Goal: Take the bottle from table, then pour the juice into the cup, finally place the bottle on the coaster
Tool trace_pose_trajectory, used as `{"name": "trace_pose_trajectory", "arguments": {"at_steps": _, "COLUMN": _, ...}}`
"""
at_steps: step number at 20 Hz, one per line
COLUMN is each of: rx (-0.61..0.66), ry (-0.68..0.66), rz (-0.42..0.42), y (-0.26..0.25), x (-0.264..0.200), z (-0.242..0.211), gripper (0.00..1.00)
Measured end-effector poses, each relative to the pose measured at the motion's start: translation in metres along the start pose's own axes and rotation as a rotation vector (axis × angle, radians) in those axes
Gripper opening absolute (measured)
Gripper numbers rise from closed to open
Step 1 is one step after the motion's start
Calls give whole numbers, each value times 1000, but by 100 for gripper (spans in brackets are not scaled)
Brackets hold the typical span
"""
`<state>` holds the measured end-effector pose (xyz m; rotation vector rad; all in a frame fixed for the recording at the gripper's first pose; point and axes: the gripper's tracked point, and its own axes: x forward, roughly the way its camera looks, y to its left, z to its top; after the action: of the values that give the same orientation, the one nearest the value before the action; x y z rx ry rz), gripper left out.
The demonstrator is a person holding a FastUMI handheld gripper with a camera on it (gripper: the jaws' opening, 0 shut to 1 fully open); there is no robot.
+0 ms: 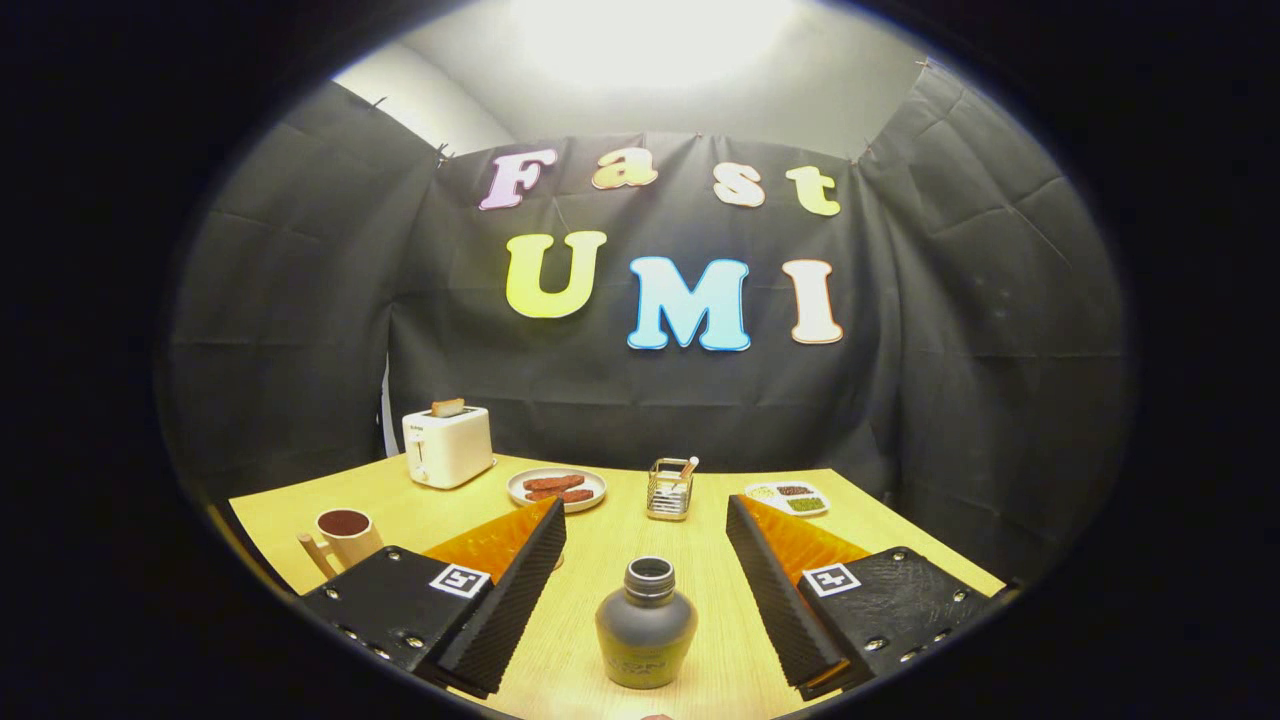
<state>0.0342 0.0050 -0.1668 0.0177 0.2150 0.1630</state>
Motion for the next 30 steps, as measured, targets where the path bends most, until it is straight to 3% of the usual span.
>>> {"name": "trace_pose_trajectory", "arguments": {"at_steps": 11, "rx": 16, "ry": 145, "rz": 25, "y": 0, "x": 6, "z": -70, "gripper": 98}}
{"name": "trace_pose_trajectory", "arguments": {"at_steps": 30, "rx": 19, "ry": 314, "rz": 32, "y": 3, "x": 12, "z": -152, "gripper": 98}}
